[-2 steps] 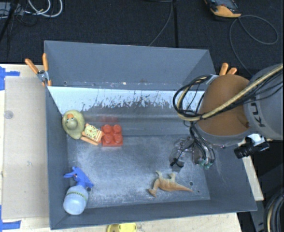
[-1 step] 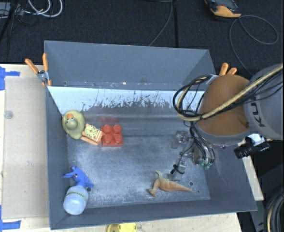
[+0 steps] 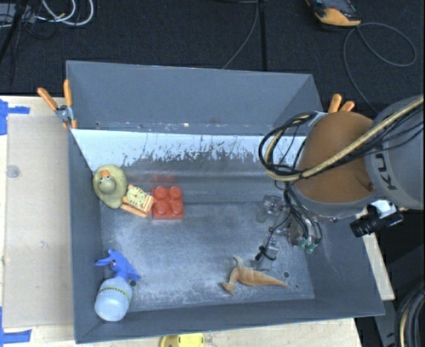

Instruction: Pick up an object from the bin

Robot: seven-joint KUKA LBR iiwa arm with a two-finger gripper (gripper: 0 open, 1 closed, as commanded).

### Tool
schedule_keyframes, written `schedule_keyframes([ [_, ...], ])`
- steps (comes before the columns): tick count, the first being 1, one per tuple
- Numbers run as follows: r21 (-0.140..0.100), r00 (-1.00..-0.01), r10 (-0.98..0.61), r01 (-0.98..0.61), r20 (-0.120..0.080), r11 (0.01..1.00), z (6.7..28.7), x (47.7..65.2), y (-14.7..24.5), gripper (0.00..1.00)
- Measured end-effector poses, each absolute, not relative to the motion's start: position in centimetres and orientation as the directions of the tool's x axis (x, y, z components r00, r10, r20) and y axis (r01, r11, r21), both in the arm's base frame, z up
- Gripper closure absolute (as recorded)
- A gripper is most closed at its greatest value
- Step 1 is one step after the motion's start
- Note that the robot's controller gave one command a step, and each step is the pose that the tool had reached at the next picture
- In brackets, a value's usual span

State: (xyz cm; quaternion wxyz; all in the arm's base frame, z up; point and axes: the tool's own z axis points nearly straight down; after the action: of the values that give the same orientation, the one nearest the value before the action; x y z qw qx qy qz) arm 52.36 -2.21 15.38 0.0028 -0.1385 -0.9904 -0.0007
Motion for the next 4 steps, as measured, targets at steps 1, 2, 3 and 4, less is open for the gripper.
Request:
schedule_keyframes([
  [1,0.003,-0.999,-0.047,-0.047,0.004,0.999,7.2,49.8,-1.0,1.00],
  [2,0.003,-0.999,-0.047,-0.047,0.004,0.999,7.2,49.8,-1.0,1.00],
  [3,0.003,-0.998,-0.058,-0.058,0.012,0.998,11.0,49.7,-0.8,1.00],
  [4,0.003,-0.998,-0.060,-0.060,0.009,0.998,12.5,50.1,-0.8,1.00],
])
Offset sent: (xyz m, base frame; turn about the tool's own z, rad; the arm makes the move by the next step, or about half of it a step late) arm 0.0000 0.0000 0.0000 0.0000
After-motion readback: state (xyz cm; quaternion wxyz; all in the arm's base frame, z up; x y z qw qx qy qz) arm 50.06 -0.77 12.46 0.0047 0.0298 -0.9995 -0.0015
